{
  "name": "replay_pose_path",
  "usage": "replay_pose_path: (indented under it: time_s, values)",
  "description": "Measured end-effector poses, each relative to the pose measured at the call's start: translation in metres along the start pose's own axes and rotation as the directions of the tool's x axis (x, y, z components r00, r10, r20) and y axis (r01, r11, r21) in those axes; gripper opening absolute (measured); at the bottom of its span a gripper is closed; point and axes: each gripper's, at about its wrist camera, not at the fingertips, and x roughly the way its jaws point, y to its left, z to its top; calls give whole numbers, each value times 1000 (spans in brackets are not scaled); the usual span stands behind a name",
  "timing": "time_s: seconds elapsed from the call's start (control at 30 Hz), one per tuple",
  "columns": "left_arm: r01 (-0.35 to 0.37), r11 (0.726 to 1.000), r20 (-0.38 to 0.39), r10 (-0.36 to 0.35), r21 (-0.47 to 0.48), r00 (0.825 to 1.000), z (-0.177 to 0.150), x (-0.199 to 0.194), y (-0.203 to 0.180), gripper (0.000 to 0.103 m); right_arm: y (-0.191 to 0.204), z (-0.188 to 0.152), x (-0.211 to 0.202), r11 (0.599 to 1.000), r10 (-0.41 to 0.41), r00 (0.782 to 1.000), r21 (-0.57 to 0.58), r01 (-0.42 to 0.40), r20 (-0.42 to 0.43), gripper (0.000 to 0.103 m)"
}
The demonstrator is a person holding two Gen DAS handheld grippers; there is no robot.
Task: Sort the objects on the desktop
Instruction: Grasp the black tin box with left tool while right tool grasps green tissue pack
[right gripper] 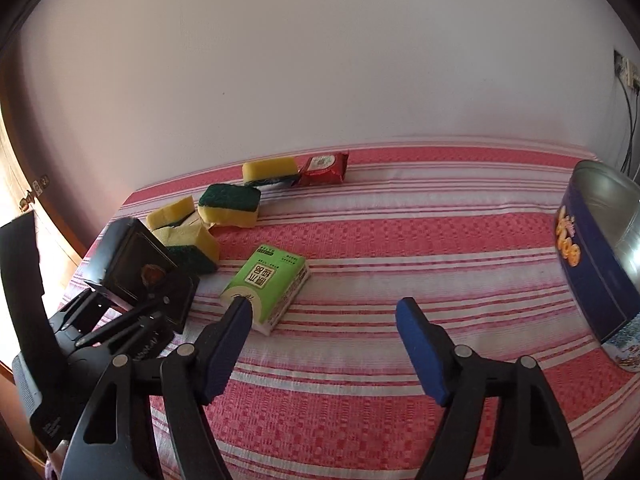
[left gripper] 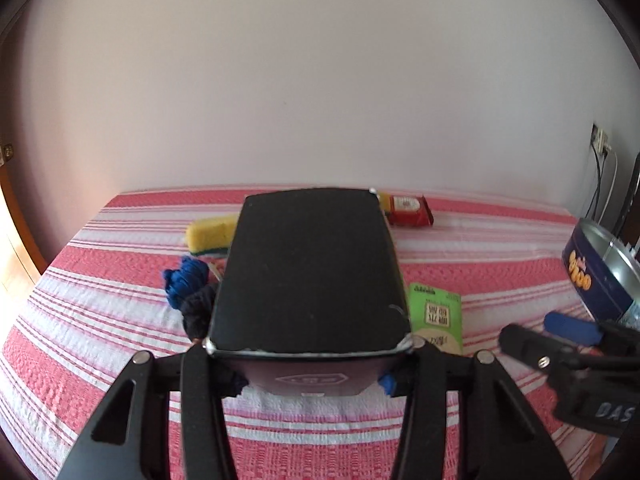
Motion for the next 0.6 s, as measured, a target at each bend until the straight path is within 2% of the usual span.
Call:
replay_pose_path:
  time_s: [0.1,0.17,0.3,0.43,0.47,0.5,0.6]
  values:
    - [-57,998,96,60,-36,994,4,-19,10,47,9,4,23,999,38,998,24,-37,-51,76]
    - [-73,996,121,78,-47,990,7,-22,13,47,19,9,36,998,56,996,35,-54,-64,76]
    - [-74,995,95,80,-64,992,8,-23,17,48,41,13,66,998,50,991,33,-46,-127,76]
    - [-73,996,86,78,-59,993,7,-24,15,48,60,8,87,1000,-21,990,-16,19,-138,77]
    - [-75,996,85,80,-56,993,6,-25,14,48,64,7,89,999,-44,992,-34,40,-121,74]
    - [-76,996,84,80,-54,993,6,-25,13,48,65,6,88,998,-59,992,-45,54,-114,64]
    - [-48,997,80,53,-65,995,6,-26,13,48,60,4,85,996,-78,993,-46,74,-89,52]
